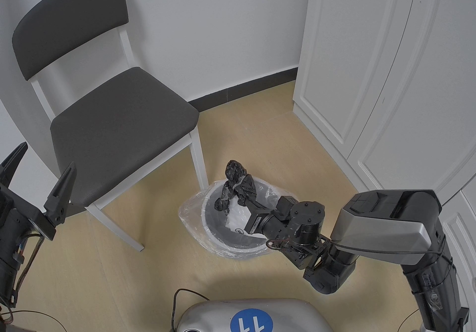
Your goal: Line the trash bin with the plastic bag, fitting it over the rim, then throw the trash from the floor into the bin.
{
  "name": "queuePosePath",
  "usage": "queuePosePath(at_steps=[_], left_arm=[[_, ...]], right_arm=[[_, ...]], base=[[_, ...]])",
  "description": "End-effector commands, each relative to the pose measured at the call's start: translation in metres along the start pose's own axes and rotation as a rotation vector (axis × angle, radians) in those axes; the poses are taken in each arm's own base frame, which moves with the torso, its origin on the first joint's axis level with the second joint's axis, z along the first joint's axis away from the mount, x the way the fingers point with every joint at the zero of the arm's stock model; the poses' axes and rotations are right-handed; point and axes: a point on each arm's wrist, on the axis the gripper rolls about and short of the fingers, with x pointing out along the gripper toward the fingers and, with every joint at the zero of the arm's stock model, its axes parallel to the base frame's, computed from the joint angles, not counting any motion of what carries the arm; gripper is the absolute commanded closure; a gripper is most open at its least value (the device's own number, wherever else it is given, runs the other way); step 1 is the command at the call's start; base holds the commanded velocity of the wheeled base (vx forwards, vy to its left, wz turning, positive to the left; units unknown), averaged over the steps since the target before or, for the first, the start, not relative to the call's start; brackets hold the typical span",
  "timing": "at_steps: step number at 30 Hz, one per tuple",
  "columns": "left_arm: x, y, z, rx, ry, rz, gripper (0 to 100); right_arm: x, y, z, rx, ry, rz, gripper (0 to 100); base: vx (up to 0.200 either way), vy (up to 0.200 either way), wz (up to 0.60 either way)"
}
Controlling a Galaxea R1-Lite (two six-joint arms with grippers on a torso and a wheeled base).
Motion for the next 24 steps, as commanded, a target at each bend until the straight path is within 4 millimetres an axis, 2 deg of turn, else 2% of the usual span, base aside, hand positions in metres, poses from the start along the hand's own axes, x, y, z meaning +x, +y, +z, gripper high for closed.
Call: queuePosePath(at_steps=[1,8,19,24], left_arm=[[0.0,0.0,0.0,0.002,0.002,-0.002,0],[0.0,0.0,0.0,0.001,-0.002,0.0,0],[-0.001,0.0,-0.001,0.002,0.002,-0.003,0],[-0.001,0.0,-0.001,0.002,0.002,-0.003,0]], right_arm=[[0.011,-0.011,-0.01,0.02,-0.023,-0.016,100],[0.021,-0.023,-0.034,0.028,-0.02,-0.049,100],[0.015,-0.029,-0.051,0.003,0.035,-0.062,100],[0.015,-0.032,-0.052,0.002,0.039,-0.068,100]], base=[[0.0,0.0,0.0],[0.0,0.0,0.0],[0.0,0.0,0.0],[0.0,0.0,0.0]])
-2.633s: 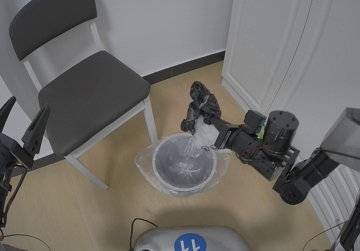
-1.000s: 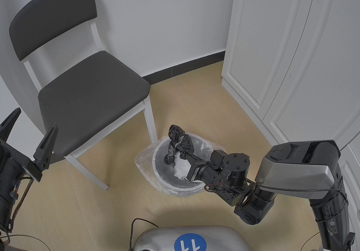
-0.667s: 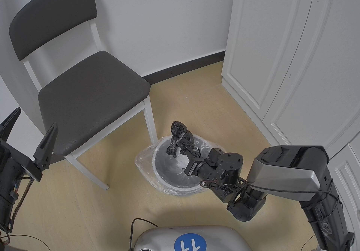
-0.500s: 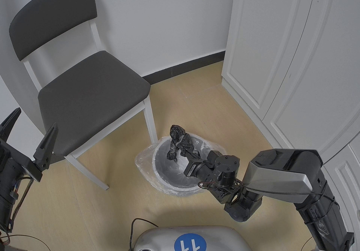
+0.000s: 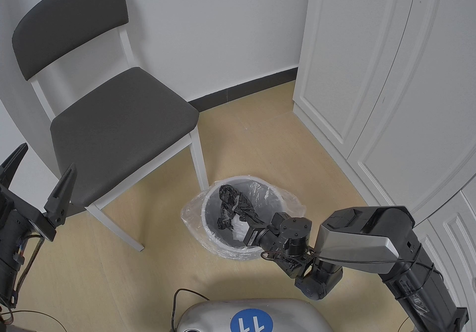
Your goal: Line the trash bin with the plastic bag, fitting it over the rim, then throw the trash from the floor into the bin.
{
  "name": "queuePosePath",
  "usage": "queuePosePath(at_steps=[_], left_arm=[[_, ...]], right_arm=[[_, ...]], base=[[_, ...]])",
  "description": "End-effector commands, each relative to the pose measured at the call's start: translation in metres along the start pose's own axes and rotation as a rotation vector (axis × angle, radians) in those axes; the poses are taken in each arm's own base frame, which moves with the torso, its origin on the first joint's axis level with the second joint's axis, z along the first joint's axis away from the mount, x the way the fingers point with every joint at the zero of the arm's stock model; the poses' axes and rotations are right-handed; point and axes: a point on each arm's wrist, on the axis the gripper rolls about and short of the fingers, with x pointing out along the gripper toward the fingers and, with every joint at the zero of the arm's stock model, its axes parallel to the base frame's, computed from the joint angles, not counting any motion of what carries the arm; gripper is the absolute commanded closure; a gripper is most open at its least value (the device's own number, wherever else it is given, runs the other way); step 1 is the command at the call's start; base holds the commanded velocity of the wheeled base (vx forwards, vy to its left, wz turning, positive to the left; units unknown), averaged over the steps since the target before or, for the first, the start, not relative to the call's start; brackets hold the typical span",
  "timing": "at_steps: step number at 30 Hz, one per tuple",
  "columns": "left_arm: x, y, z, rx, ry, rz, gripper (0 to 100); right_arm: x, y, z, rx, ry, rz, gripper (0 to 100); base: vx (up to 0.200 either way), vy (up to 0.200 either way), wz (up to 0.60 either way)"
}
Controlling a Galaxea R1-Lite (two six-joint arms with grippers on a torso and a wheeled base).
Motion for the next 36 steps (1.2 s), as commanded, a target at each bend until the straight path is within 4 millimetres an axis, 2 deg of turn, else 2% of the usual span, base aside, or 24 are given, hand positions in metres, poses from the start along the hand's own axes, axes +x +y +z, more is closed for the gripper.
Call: queuePosePath(at_steps=[1,7,13,24,36], left_arm=[[0.0,0.0,0.0,0.001,0.001,0.0,0],[0.0,0.0,0.0,0.001,0.002,-0.001,0],[0.001,0.0,-0.001,0.004,0.005,0.0,0],[0.0,-0.001,-0.002,0.005,0.007,-0.007,0],[-0.001,-0.001,-0.002,0.006,-0.005,-0.043,0]], right_arm=[[0.0,-0.002,-0.003,0.001,-0.005,0.002,100],[0.011,0.003,0.005,0.014,-0.06,0.026,100],[0.03,0.004,-0.002,-0.019,-0.118,0.047,100],[0.025,-0.006,-0.018,-0.058,-0.072,0.019,100],[0.017,-0.006,-0.019,-0.073,-0.039,0.011,100]], base=[[0.0,0.0,0.0],[0.0,0.0,0.0],[0.0,0.0,0.0],[0.0,0.0,0.0],[0.0,0.0,0.0]])
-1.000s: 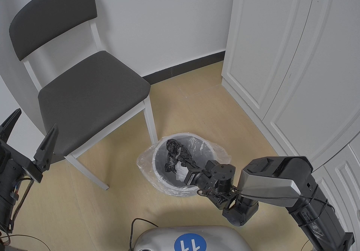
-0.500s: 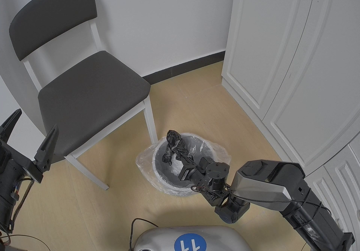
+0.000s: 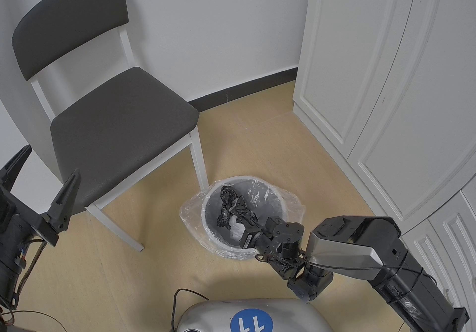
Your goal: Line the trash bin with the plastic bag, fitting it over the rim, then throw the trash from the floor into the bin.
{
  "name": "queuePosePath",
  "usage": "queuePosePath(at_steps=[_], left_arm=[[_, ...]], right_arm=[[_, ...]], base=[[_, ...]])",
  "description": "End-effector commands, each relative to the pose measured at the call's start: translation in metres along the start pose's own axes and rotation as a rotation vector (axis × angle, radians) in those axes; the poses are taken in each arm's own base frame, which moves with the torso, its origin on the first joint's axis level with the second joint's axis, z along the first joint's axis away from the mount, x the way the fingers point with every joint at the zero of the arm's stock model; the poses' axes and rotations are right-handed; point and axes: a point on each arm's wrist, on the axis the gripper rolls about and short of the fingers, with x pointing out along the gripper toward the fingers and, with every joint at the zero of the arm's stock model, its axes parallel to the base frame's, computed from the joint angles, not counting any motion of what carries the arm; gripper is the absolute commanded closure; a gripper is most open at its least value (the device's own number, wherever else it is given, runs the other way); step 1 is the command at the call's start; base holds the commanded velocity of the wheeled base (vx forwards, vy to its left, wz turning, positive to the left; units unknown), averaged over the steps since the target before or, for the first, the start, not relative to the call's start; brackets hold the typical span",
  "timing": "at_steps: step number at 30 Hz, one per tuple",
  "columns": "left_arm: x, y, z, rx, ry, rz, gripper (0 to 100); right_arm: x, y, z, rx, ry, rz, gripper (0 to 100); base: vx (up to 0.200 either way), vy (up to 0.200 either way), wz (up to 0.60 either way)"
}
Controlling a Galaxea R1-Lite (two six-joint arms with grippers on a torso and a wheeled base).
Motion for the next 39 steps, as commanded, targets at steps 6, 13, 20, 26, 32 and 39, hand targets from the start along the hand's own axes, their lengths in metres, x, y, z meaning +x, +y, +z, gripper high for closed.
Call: queuePosePath(at_steps=[6,13,20,26,32,39], left_arm=[[0.0,0.0,-0.001,0.003,0.007,-0.001,0],[0.0,-0.001,-0.002,0.004,0.009,-0.003,0],[0.0,0.0,-0.001,0.003,0.005,-0.002,0],[0.0,0.0,-0.002,0.002,0.006,-0.002,0],[-0.001,0.0,-0.001,0.0,0.002,-0.001,0],[-0.001,0.0,-0.001,0.0,0.0,0.0,0]], right_arm=[[0.0,0.002,0.002,0.002,-0.014,0.012,100],[0.0,0.003,0.003,0.003,-0.017,0.016,0],[0.0,0.004,0.007,0.004,-0.028,0.014,0],[-0.002,0.01,0.021,-0.006,-0.045,0.018,0],[-0.013,0.018,0.066,-0.035,-0.099,0.026,0],[-0.038,-0.045,0.133,-0.244,-0.104,-0.003,0]], base=[[0.0,0.0,0.0],[0.0,0.0,0.0],[0.0,0.0,0.0],[0.0,0.0,0.0],[0.0,0.0,0.0],[0.0,0.0,0.0]])
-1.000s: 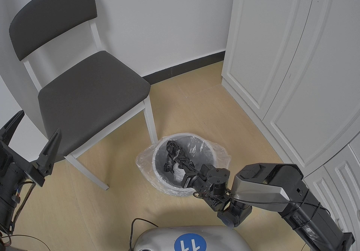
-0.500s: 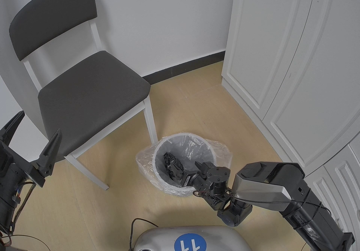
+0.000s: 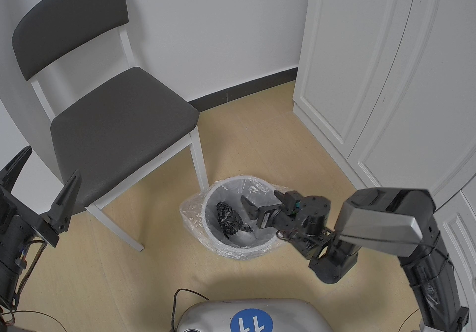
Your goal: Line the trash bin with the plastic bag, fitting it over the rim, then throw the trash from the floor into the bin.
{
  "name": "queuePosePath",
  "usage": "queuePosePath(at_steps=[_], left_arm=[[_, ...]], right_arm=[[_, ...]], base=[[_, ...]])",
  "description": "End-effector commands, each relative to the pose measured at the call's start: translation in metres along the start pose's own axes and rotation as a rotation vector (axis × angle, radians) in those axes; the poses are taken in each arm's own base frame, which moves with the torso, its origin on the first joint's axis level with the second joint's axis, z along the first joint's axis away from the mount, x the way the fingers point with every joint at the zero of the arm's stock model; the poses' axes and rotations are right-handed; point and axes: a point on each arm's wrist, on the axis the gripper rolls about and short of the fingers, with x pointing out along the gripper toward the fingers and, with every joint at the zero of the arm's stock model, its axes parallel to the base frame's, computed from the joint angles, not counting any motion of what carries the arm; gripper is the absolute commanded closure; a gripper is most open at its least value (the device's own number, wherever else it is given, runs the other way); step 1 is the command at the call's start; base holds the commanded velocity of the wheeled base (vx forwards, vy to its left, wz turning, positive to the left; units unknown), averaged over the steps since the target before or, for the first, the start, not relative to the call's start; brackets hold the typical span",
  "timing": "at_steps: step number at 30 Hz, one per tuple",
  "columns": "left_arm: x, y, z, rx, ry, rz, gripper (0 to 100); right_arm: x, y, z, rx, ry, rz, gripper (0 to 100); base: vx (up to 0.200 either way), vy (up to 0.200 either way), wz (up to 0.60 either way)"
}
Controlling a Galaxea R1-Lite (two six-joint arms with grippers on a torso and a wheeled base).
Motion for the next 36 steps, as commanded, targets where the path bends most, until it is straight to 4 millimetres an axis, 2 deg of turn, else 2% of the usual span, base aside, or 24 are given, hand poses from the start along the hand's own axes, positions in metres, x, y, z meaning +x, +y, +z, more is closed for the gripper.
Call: queuePosePath(at_steps=[1,4,6,9,14,17,21,24,26,28,35,36], left_arm=[[-0.001,0.0,0.001,-0.001,-0.004,0.002,0],[-0.001,0.0,0.001,-0.001,-0.004,0.002,0],[-0.001,0.0,0.001,-0.001,-0.004,0.002,0],[-0.001,0.0,0.001,-0.001,-0.004,0.002,0],[-0.001,0.0,0.0,0.0,-0.001,0.001,0],[-0.001,0.0,0.0,0.0,-0.001,0.001,0],[-0.001,0.0,0.0,0.0,-0.001,0.001,0],[0.0,0.0,0.0,0.001,0.0,0.0,0],[0.0,0.0,0.0,0.001,0.0,0.0,0],[-0.001,0.001,0.0,0.001,-0.004,0.005,0],[0.0,0.006,0.0,0.047,0.002,0.052,0],[0.001,0.006,0.0,0.051,0.002,0.059,0]], right_arm=[[-0.023,-0.063,0.063,-0.123,-0.045,-0.018,0],[-0.027,-0.085,0.069,-0.127,-0.018,-0.035,0],[-0.028,-0.103,0.064,-0.136,0.035,-0.059,0],[-0.027,-0.117,0.055,-0.137,0.07,-0.07,0],[-0.03,-0.128,0.042,-0.151,0.133,-0.085,0],[-0.034,-0.141,0.033,-0.194,0.236,-0.12,0],[-0.036,-0.144,0.021,-0.193,0.329,-0.132,0],[-0.025,-0.151,0.005,-0.182,0.362,-0.137,0],[-0.025,-0.151,0.005,-0.182,0.362,-0.137,0],[-0.016,-0.153,0.006,-0.146,0.416,-0.149,0],[0.026,-0.16,0.003,-0.091,0.499,-0.194,0],[0.026,-0.16,0.003,-0.091,0.499,-0.194,0]], base=[[0.0,0.0,0.0],[0.0,0.0,0.0],[0.0,0.0,0.0],[0.0,0.0,0.0],[0.0,0.0,0.0],[0.0,0.0,0.0],[0.0,0.0,0.0],[0.0,0.0,0.0],[0.0,0.0,0.0],[0.0,0.0,0.0],[0.0,0.0,0.0],[0.0,0.0,0.0]])
